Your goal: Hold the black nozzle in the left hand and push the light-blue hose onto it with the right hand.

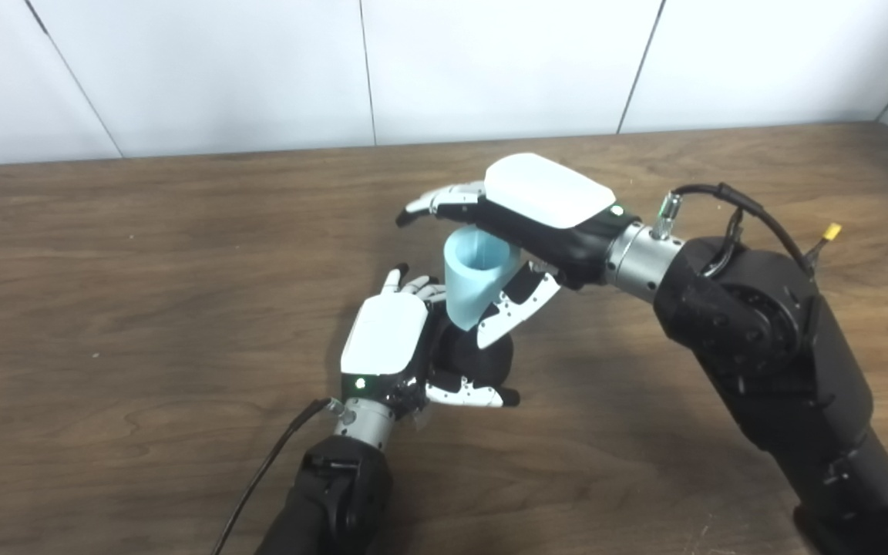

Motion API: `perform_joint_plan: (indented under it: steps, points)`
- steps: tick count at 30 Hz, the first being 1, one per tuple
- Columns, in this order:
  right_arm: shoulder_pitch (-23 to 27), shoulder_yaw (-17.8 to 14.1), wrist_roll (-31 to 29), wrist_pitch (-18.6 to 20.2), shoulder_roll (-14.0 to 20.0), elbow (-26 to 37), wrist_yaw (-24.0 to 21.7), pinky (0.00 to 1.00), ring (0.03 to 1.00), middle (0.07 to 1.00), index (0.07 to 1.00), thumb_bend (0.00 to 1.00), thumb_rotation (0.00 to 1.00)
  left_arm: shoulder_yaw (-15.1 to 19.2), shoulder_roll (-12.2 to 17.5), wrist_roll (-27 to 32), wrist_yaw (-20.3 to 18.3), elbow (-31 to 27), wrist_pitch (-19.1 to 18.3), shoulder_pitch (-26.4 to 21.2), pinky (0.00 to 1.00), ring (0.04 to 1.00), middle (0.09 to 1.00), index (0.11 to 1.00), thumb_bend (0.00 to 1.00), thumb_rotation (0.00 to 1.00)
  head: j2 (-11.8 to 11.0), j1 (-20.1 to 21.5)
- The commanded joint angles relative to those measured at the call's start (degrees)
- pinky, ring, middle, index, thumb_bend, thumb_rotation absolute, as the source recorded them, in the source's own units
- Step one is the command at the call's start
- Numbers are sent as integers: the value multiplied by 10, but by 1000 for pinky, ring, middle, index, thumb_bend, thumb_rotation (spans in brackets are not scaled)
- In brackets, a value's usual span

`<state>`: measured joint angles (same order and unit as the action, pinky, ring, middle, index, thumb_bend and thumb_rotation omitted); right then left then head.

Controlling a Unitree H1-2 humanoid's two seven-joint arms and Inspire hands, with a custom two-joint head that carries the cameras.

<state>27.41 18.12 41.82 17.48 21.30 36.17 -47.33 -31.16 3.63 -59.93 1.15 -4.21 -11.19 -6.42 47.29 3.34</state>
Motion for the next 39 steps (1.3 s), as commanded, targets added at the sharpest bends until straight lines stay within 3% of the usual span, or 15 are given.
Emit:
perform_joint_plan:
  steps: [1, 4, 7, 11, 17, 24, 29, 39]
  points:
    - [21, -12, 3, 3, 7, 18, 1, 765, 902, 919, 939, 920, 546, -5, -4, -6, -8, -5, 1, -1, 1000, 865, 756, 484, 521, 49, 1, 0]
    - [21, -15, 9, 6, 6, 22, -2, 785, 918, 919, 962, 880, 661, -5, -4, -6, -6, -4, 2, -1, 1000, 871, 764, 484, 521, 49, 0, 0]
    - [23, -20, 12, 7, 4, 25, -2, 801, 917, 912, 952, 848, 711, -5, -4, -8, -7, -4, 1, -2, 1000, 875, 766, 484, 521, 49, 0, -1]
    - [23, -25, 21, -15, 10, 24, 11, 822, 901, 890, 944, 811, 797, -4, -5, -5, -8, -4, 0, -3, 1000, 873, 771, 485, 521, 49, 0, 0]
    - [12, -31, 35, -51, 24, 45, 16, 942, 929, 908, 942, 775, 899, -5, -6, -8, -6, -1, 0, -4, 1000, 865, 767, 484, 521, 49, -1, 1]
    - [-8, -33, 39, -84, 30, 71, 9, 993, 963, 957, 963, 738, 934, -5, -6, -7, -10, -2, -2, -4, 1000, 874, 762, 485, 521, 49, 0, 0]
    - [-24, -28, 45, -91, 32, 81, -15, 1000, 984, 963, 951, 702, 896, -4, -6, -3, -13, -3, -2, -4, 1000, 869, 751, 484, 521, 49, 2, 0]
    - [-60, -13, 52, -106, 14, 73, -31, 1000, 993, 968, 947, 726, 947, -4, -2, -10, -16, -8, 2, -2, 1000, 865, 760, 482, 520, 47, 3, 1]
